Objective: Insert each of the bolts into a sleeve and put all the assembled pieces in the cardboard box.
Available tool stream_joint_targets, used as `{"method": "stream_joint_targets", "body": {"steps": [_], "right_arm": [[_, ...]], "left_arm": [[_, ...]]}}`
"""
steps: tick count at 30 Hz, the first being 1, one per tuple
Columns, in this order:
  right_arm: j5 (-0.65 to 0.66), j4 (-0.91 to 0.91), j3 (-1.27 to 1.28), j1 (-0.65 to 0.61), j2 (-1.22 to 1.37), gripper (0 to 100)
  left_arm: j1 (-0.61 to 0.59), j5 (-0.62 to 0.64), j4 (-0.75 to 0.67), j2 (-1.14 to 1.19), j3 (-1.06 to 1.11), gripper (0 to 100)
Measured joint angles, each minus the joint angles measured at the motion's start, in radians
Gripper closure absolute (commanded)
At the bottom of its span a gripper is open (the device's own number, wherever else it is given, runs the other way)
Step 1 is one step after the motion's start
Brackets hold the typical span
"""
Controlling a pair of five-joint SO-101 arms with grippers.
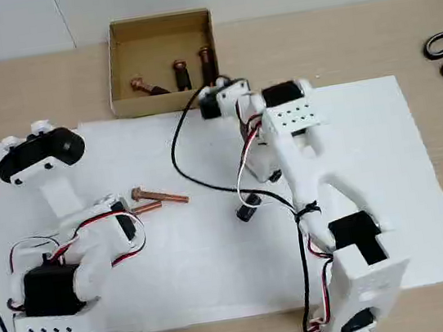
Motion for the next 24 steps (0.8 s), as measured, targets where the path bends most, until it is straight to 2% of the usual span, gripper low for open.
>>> {"method": "stream_joint_targets", "body": {"steps": [5,10,15,24], "right_arm": [[-0.152,0.132,-0.124,0.064,0.0,99.5],[-0.279,0.16,-0.138,0.146,-0.003,99.5],[-0.413,0.16,-0.138,0.201,-0.123,99.5],[-0.517,0.16,-0.014,0.203,-0.285,99.5]], "left_arm": [[0.0,0.0,0.0,0.0,-0.017,99],[0.0,0.0,-0.014,0.0,-0.077,99],[0.0,0.0,-0.023,0.0,-0.078,99],[-0.002,0.0,-0.002,0.041,-0.158,99]]}}
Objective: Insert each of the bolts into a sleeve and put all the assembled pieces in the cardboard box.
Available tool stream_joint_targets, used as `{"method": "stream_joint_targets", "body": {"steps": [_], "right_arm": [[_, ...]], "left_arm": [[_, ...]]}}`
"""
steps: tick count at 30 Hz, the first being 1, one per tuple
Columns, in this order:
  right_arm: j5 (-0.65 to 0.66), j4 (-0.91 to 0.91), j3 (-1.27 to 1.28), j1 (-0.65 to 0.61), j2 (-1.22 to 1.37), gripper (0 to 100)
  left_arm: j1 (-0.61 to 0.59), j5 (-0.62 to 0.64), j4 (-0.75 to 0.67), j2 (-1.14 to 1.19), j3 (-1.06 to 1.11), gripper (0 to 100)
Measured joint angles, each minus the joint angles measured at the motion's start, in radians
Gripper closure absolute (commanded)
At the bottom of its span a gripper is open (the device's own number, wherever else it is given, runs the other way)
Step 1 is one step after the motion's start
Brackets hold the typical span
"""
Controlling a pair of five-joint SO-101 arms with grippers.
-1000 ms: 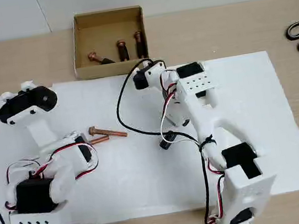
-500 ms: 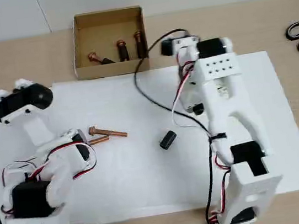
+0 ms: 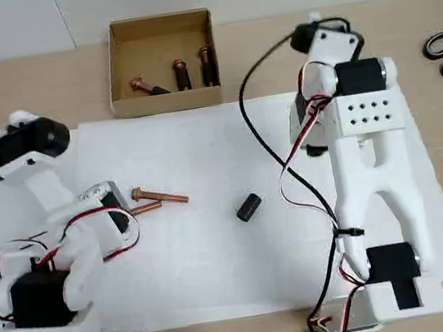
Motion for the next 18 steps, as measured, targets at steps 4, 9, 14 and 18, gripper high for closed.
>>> {"method": "stream_joint_targets", "body": {"steps": [4,9,14,18], "right_arm": [[-0.023,0.0,0.104,0.006,-0.077,99.5],[-0.031,0.0,0.209,0.006,-0.149,99.5],[-0.031,-0.011,0.292,0.021,-0.181,99.5],[-0.031,-0.02,0.321,0.072,-0.181,99.5]], "left_arm": [[0.0,0.017,0.104,0.126,-0.135,99],[0.0,0.028,0.216,0.302,-0.31,99],[0.0,0.029,0.258,0.442,-0.362,99],[0.0,0.06,0.259,0.526,-0.362,99]]}}
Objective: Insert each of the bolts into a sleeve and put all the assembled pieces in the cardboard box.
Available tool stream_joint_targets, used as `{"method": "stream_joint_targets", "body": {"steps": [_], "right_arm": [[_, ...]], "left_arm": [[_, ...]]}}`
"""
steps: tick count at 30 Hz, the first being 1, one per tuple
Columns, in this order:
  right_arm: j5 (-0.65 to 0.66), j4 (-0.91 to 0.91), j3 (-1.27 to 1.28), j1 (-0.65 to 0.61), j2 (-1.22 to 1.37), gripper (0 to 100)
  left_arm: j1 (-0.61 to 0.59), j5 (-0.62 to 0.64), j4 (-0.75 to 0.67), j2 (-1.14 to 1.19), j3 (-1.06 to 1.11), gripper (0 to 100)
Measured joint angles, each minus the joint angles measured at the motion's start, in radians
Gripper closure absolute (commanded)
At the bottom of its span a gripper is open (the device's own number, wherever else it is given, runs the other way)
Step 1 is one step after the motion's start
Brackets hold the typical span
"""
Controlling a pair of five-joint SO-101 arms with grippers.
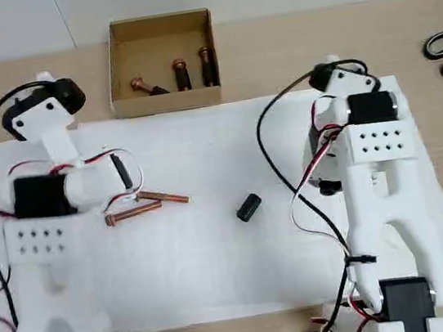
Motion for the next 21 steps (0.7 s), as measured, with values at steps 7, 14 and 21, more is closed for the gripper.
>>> {"method": "stream_joint_targets", "body": {"steps": [7,14,21], "right_arm": [[0.0,0.0,0.002,0.08,0.0,99.5],[0.0,0.0,0.002,0.115,0.0,99.5],[0.0,0.0,0.002,0.114,0.0,99.5]], "left_arm": [[0.0,0.02,0.0,0.169,0.0,99],[0.0,0.04,0.0,0.324,0.0,99],[0.0,0.046,-0.006,0.423,0.0,99]]}}
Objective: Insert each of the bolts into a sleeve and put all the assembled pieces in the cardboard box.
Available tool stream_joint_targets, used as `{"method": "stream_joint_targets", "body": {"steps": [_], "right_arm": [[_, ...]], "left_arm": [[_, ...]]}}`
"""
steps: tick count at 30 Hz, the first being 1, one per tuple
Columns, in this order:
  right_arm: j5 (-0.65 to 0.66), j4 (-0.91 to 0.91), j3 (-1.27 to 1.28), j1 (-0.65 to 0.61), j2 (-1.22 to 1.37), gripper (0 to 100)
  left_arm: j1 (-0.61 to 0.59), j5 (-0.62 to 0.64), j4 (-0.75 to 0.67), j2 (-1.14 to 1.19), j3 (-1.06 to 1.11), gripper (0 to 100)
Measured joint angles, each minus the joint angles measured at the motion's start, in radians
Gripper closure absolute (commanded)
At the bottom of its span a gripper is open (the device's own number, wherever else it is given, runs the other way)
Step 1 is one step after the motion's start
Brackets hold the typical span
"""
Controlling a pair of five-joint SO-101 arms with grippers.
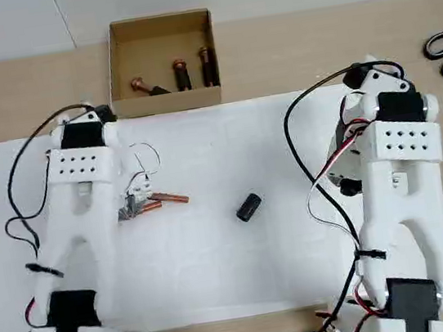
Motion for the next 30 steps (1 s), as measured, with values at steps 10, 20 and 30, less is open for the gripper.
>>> {"method": "stream_joint_targets", "body": {"steps": [10,20,30], "right_arm": [[0.0,0.0,0.006,0.003,0.0,99.5],[0.0,0.002,0.054,0.003,-0.002,99.5],[0.0,0.002,0.054,0.003,-0.002,99.5]], "left_arm": [[0.002,0.0,-0.13,0.012,0.0,98],[0.057,0.0,-0.169,0.097,0.0,82],[0.06,0.075,-0.239,0.144,0.0,91]]}}
